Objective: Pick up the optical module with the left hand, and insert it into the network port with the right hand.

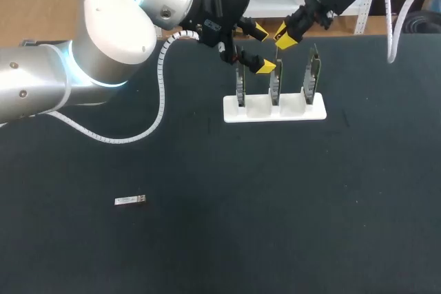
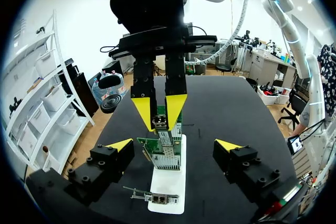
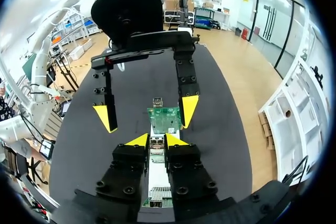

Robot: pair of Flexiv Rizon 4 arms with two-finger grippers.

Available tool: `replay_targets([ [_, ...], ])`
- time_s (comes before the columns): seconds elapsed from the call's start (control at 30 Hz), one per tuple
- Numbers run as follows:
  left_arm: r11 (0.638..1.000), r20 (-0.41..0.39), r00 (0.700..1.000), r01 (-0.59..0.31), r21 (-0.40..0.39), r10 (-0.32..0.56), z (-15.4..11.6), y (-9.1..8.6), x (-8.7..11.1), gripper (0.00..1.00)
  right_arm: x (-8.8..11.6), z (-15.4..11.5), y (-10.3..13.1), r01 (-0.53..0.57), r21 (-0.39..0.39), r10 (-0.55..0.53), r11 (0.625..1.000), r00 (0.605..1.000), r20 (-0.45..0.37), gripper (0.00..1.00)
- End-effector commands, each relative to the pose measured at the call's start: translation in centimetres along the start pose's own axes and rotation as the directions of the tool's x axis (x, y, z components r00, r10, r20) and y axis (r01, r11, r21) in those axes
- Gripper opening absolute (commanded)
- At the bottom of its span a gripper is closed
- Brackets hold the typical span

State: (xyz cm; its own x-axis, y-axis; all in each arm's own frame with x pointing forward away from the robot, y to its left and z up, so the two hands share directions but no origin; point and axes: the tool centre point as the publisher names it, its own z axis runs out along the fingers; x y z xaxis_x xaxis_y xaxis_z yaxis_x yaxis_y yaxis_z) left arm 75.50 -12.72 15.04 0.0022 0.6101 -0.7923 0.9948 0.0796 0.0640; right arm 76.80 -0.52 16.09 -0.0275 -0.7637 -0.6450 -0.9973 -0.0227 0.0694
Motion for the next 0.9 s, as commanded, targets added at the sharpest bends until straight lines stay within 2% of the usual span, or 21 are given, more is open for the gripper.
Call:
replay_targets([
  [0.03, 1.000, -0.005, 1.000, 0.001, 0.003, -0.001, 0.06, 0.16, -0.09, 1.00, 0.12, -0.01, 0.12, -0.002, 0.005, 0.002, 1.000, 1.000, -0.002, 0.00],
  [0.77, 1.000, -0.005, 1.000, 0.001, 0.003, -0.001, 0.06, 0.16, -0.09, 1.00, 0.64, 0.42, 0.19, -0.014, -0.007, 0.014, 1.000, 1.000, 0.004, 0.00],
  [0.8, 1.000, -0.005, 1.000, 0.001, 0.003, -0.001, 0.06, 0.16, -0.09, 1.00, 0.65, 0.42, 0.19, -0.017, -0.006, 0.017, 1.000, 1.000, 0.005, 0.12],
  [0.83, 1.000, -0.005, 1.000, 0.001, 0.003, -0.001, 0.06, 0.16, -0.09, 1.00, 0.66, 0.42, 0.18, -0.018, -0.005, 0.018, 1.000, 1.000, 0.006, 0.42],
  [0.87, 1.000, -0.005, 1.000, 0.001, 0.003, -0.001, 0.06, 0.16, -0.09, 1.00, 0.66, 0.42, 0.18, -0.019, -0.006, 0.019, 1.000, 1.000, 0.008, 1.00],
  [0.9, 1.000, -0.005, 1.000, 0.001, 0.003, -0.001, 0.06, 0.16, -0.09, 1.00, 0.67, 0.42, 0.18, -0.018, -0.007, 0.018, 1.000, 1.000, 0.009, 1.00],
])
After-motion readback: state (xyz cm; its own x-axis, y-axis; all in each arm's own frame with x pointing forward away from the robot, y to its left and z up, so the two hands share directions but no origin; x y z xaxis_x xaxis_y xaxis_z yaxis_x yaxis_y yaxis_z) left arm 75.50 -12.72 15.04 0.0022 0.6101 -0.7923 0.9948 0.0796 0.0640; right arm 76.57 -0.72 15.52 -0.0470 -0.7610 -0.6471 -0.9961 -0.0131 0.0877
